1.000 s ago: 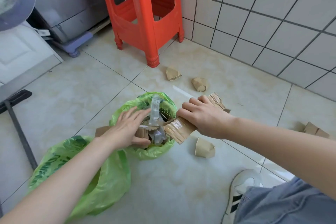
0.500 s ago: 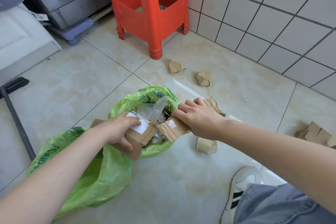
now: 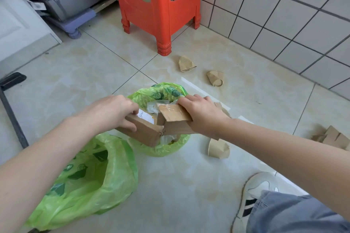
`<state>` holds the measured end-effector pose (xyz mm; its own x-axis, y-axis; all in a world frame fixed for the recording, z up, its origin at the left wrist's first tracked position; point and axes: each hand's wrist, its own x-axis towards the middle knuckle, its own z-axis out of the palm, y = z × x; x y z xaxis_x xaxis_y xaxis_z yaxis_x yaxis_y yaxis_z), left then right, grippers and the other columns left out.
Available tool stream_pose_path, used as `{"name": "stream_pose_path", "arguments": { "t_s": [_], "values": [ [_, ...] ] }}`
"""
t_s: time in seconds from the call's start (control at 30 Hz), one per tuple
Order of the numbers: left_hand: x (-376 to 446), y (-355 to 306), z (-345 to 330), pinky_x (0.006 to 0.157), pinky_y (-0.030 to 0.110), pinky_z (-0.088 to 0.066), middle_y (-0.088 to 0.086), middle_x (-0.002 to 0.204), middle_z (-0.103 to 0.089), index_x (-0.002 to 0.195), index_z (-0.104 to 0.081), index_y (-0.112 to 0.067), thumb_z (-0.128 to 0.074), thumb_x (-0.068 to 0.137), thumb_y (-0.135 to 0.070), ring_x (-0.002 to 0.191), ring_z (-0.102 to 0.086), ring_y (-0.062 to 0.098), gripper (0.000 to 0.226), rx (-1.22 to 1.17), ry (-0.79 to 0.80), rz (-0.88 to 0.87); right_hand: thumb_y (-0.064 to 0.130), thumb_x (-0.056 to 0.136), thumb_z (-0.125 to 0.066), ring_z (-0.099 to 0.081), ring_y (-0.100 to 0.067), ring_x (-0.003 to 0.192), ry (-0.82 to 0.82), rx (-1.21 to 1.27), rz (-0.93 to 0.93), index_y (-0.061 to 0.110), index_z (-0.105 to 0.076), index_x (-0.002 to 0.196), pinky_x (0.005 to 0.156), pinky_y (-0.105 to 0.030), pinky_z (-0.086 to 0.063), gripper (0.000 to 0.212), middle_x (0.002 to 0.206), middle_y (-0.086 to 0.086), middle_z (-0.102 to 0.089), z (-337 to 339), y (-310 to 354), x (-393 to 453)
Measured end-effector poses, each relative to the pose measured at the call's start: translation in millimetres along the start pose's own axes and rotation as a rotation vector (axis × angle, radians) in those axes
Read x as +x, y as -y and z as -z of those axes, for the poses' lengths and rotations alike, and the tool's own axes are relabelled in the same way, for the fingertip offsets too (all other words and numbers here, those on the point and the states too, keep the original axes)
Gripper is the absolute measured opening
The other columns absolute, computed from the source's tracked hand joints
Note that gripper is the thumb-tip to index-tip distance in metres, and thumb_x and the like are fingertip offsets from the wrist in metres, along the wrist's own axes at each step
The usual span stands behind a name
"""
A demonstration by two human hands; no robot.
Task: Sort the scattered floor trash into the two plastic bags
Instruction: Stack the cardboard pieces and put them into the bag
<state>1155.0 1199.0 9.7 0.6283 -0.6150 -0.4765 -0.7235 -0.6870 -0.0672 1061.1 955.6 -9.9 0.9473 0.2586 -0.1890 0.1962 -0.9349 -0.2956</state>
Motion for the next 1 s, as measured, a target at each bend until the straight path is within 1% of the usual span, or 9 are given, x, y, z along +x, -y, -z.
{"name": "stream_pose_path", "arguments": {
  "t_s": [0.17,0.23,0.4,0.5,0.6,0.7,0.8,0.93,1.0],
  "values": [
    [13,-5,-6,0.071,0.030,-0.044,-0.009,0.100,-0.060,0.102,-0.061,-0.024,-0.071,0.078,-0.044,0.101,-0.053,0.016,0.033,0.044,-0.111,-0.053,0.024,0.076,-0.053,-0.054,-0.026,0.089,0.047,0.023,0.003,0.021,-0.048,0.108,0.071,-0.035,-0.039,0.032,0.099,0.001,-0.057,19,8,14],
    [21,-10,-20,0.071,0.030,-0.043,-0.007,0.099,-0.061,0.099,-0.064,-0.022,-0.074,0.076,-0.037,0.104,-0.049,0.017,0.029,0.053,-0.117,-0.059,0.020,0.077,-0.052,-0.055,-0.030,0.083,0.063,0.031,-0.071,0.017,-0.047,0.100,0.063,-0.034,-0.042,0.024,0.091,-0.003,-0.055,27,10,20],
    [40,-31,-66,0.072,0.033,-0.046,-0.005,0.098,-0.060,0.091,-0.065,-0.017,-0.066,0.079,-0.014,0.103,-0.043,0.022,0.013,0.041,-0.096,-0.009,0.017,0.081,-0.050,-0.047,-0.029,0.072,0.037,0.160,-0.322,0.013,-0.040,0.083,0.048,-0.030,-0.029,0.011,0.073,-0.003,-0.040,38,18,37],
    [45,-49,-83,0.057,0.038,-0.050,0.002,0.076,-0.060,0.068,-0.064,-0.010,-0.071,0.061,0.007,0.093,-0.050,0.032,0.019,0.037,-0.153,-0.008,0.017,0.085,-0.054,-0.053,-0.029,0.086,0.087,0.159,-0.442,0.010,-0.047,0.102,0.060,-0.030,-0.036,0.020,0.087,-0.004,-0.049,24,29,52],
    [49,-56,-92,0.039,0.026,-0.035,0.003,0.056,-0.055,0.049,-0.059,-0.008,-0.082,0.032,0.011,0.076,-0.057,0.034,0.034,0.037,-0.287,0.018,0.018,0.087,-0.056,-0.059,-0.031,0.107,0.143,0.073,-0.496,0.008,-0.044,0.122,0.068,-0.033,-0.040,0.038,0.113,-0.008,-0.058,-12,33,67],
    [49,-65,-93,0.043,0.028,-0.030,0.004,0.068,-0.059,0.059,-0.060,-0.006,-0.079,0.048,0.013,0.092,-0.055,0.036,0.029,-0.028,-0.283,0.021,0.023,0.089,-0.058,-0.057,-0.031,0.114,0.255,0.036,-0.575,0.007,-0.042,0.131,0.079,-0.037,-0.050,0.047,0.123,-0.008,-0.057,-42,28,74],
    [49,-68,-103,0.048,0.031,-0.041,0.002,0.085,-0.064,0.068,-0.063,-0.008,-0.069,0.062,0.014,0.110,-0.046,0.033,0.023,-0.053,-0.266,0.024,0.024,0.088,-0.062,-0.058,-0.030,0.112,0.286,0.001,-0.607,0.005,-0.042,0.132,0.080,-0.037,-0.050,0.053,0.123,-0.010,-0.058,-54,26,77],
    [44,-57,-98,0.055,0.038,-0.057,0.002,0.082,-0.068,0.067,-0.067,-0.009,-0.077,0.056,0.003,0.097,-0.057,0.033,0.019,-0.223,-0.326,0.003,0.034,0.086,-0.065,-0.052,-0.033,0.119,0.262,0.079,-0.579,0.006,-0.020,0.143,0.078,-0.039,-0.045,0.077,0.136,-0.015,-0.042,-52,30,80],
    [34,-55,-83,0.068,0.040,-0.057,0.004,0.091,-0.069,0.081,-0.072,-0.006,-0.075,0.065,-0.005,0.097,-0.060,0.031,0.016,-0.299,-0.358,0.025,0.053,0.079,-0.068,-0.044,-0.038,0.127,0.288,0.177,-0.510,0.005,-0.014,0.144,0.093,-0.043,-0.043,0.098,0.142,-0.017,-0.029,-43,30,77]
  ]
}}
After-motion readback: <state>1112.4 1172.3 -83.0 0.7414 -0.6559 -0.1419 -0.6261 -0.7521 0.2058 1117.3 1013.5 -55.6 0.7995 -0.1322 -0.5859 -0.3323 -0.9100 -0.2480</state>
